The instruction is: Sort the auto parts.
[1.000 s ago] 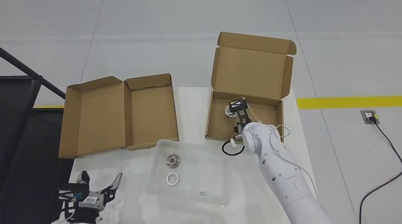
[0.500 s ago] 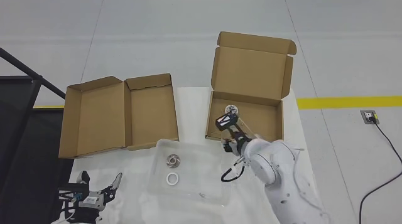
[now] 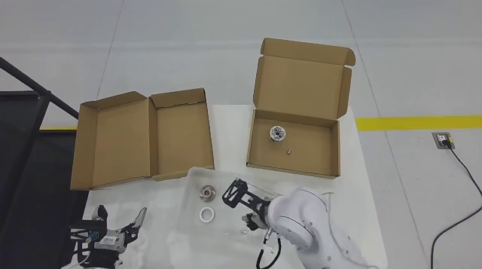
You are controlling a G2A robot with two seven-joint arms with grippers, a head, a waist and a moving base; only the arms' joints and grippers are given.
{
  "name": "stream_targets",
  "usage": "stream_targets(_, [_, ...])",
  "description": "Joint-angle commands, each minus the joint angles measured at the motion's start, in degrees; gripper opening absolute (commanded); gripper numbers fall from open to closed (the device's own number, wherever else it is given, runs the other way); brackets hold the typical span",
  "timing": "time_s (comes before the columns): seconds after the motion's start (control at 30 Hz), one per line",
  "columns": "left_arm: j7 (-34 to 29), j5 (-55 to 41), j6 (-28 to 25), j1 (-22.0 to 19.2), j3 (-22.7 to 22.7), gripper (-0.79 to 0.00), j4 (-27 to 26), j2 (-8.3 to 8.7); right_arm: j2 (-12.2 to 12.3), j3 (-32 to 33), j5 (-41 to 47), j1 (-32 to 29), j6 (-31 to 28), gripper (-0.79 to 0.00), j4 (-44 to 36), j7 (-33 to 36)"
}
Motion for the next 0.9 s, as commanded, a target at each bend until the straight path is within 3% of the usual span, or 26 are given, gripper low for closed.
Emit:
stream_targets(0.0, [0.00, 0.00, 0.00, 0.00, 0.00, 0.000, 0.00, 0.00, -0.11, -0.13, 1.09, 0.71, 0.47, -0.172, 1.08, -0.21])
stream_targets(0.27, [0.00, 0.00, 0.00, 0.00, 0.00, 0.000, 0.00, 0.00, -0.11, -0.13, 1.09, 0.71, 0.47, -0.172, 1.08, -0.21])
stream_targets(0.3, [0.00, 0.00, 0.00, 0.00, 0.00, 0.000, 0.00, 0.00, -0.10, -0.26, 1.01, 0.58, 0.37, 0.000, 1.17, -0.65])
stream_targets(0.37, [0.00, 0.00, 0.00, 0.00, 0.00, 0.000, 0.00, 0.00, -0.11, -1.37, -1.03, 0.55, 0.80, 0.000, 3.26, -2.66])
stream_targets(0.43, [0.00, 0.00, 0.00, 0.00, 0.00, 0.000, 0.00, 0.00, -0.41, -3.09, -2.16, 1.57, 2.07, -0.129, 5.65, -3.18])
stream_targets(0.47, [0.00, 0.00, 0.00, 0.00, 0.00, 0.000, 0.00, 0.00, -0.58, -3.75, -2.21, 2.16, 2.65, -0.234, 6.80, -3.33])
stream_targets(0.7, [0.00, 0.00, 0.00, 0.00, 0.00, 0.000, 0.00, 0.00, -1.50, -6.83, -1.18, 6.14, 3.63, -0.249, 12.90, -2.51])
stream_targets(0.87, [0.00, 0.00, 0.00, 0.00, 0.00, 0.000, 0.00, 0.00, -2.11, -8.71, 0.98, 8.56, 2.72, -0.329, 16.71, -0.08])
